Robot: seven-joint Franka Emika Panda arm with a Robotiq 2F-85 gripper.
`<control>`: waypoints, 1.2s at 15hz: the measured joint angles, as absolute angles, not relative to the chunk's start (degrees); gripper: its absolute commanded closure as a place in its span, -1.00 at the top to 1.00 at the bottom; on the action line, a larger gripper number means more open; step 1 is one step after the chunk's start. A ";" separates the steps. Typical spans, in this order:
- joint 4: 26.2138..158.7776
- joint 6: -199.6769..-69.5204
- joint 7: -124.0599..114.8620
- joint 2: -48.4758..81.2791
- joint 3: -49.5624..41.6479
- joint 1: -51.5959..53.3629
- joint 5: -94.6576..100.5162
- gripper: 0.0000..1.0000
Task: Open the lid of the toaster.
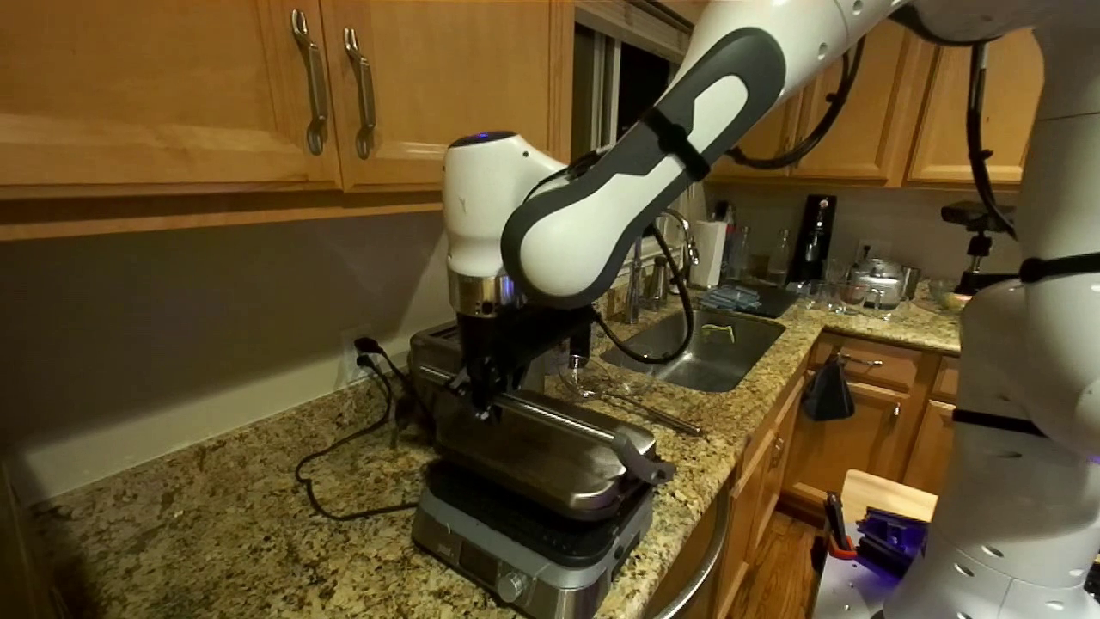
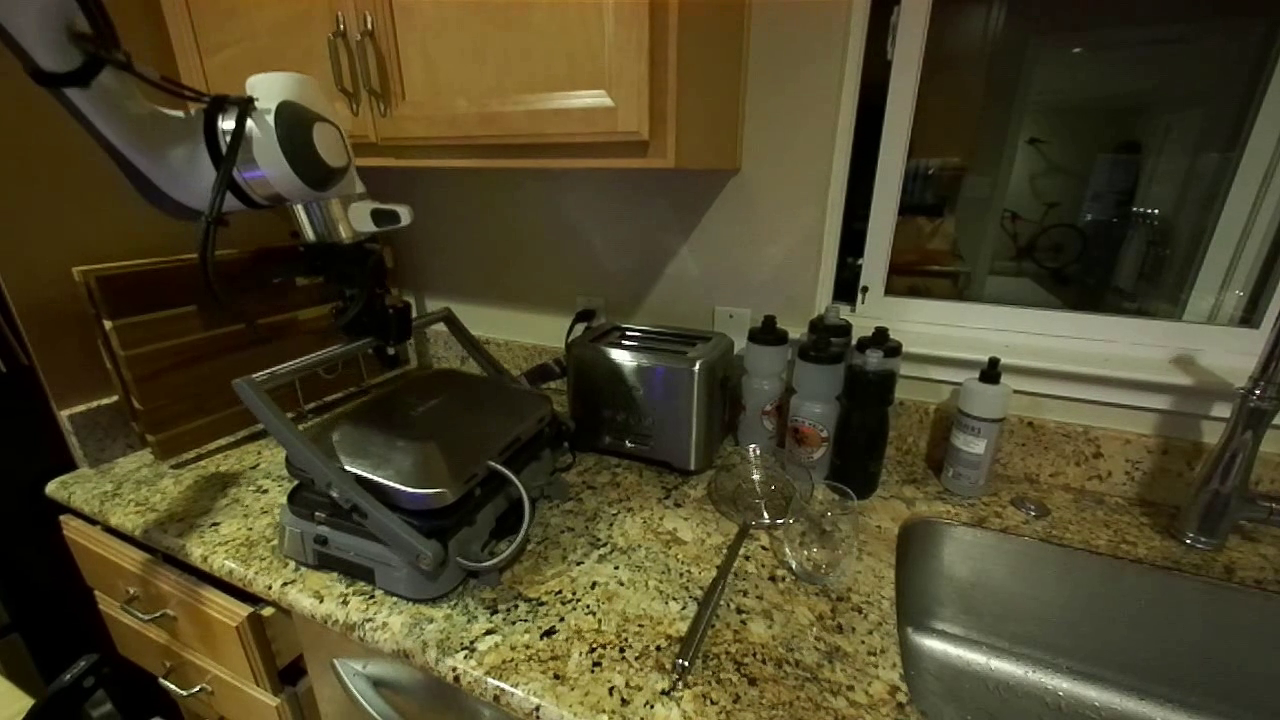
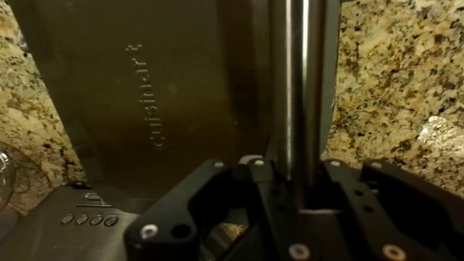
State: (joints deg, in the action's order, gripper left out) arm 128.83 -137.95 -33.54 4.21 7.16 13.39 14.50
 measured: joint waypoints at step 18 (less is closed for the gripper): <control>135.00 -136.03 -17.60 -11.51 0.86 -2.87 15.27 -0.81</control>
State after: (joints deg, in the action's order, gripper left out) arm 135.00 -136.03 -17.60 -11.51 0.86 -2.87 15.27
